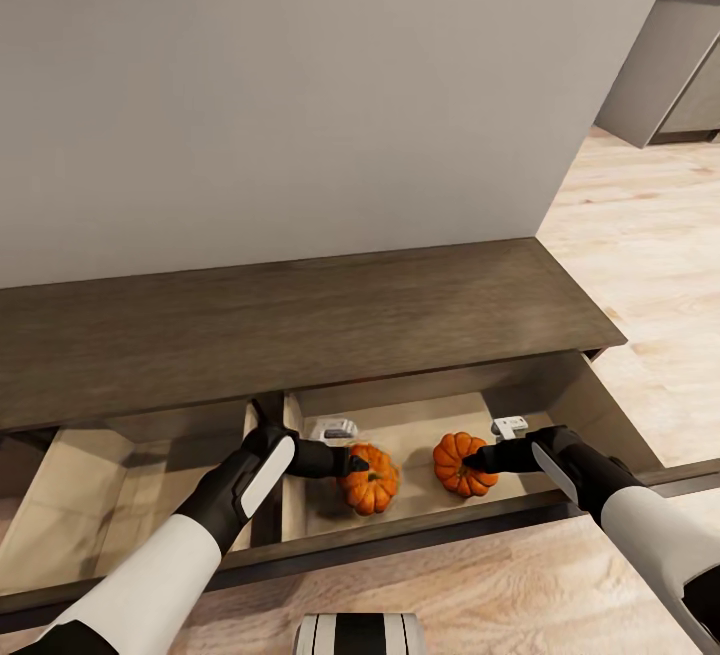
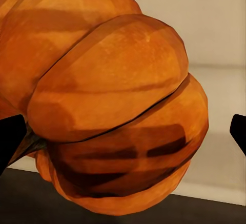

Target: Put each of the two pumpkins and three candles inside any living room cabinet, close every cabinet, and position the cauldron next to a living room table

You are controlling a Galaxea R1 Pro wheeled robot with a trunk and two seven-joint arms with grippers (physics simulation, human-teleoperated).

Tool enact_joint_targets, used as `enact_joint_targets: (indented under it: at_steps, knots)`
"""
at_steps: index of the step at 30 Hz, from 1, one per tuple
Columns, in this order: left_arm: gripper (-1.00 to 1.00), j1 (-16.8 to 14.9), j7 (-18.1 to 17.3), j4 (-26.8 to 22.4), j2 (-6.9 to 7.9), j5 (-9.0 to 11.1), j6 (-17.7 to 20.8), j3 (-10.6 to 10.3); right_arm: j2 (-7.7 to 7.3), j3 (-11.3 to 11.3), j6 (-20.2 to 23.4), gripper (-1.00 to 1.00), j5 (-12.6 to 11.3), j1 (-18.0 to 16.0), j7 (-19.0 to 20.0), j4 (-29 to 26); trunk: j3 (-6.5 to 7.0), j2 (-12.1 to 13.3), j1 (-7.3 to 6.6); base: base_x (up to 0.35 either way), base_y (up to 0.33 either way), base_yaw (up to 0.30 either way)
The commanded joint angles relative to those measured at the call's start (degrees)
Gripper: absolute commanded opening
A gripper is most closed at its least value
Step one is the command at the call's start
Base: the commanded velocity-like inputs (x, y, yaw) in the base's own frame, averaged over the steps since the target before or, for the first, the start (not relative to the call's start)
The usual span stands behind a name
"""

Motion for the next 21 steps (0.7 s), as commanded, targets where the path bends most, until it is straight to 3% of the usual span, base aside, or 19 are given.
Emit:
enact_joint_targets:
  at_steps: [1,10,16,21]
  knots:
    - [1.0,-0.03,-0.37,0.04,0.0,-0.37,0.18,0.02,-0.07,0.29,0.18,1.0,-0.1,-0.04,0.04,-0.09,-0.04,-0.02,-0.01,0.0,0.0,0.0]
    - [1.0,-0.03,-0.37,0.35,0.0,-0.34,0.18,0.02,-0.07,0.28,0.19,1.0,-0.08,-0.04,0.04,-0.05,-0.04,-0.02,-0.01,0.0,0.0,0.0]
    - [1.0,-0.03,-0.37,0.35,0.0,-0.32,0.23,-0.01,-0.07,0.3,0.2,1.0,0.0,-0.04,0.11,-0.11,1.29,0.06,-0.17,0.0,0.0,0.0]
    - [1.0,-0.03,-0.4,0.35,0.0,-0.36,0.26,-0.06,0.07,0.3,0.21,1.0,0.0,-0.04,0.13,-0.12,1.29,0.06,-0.17,0.0,0.0,0.0]
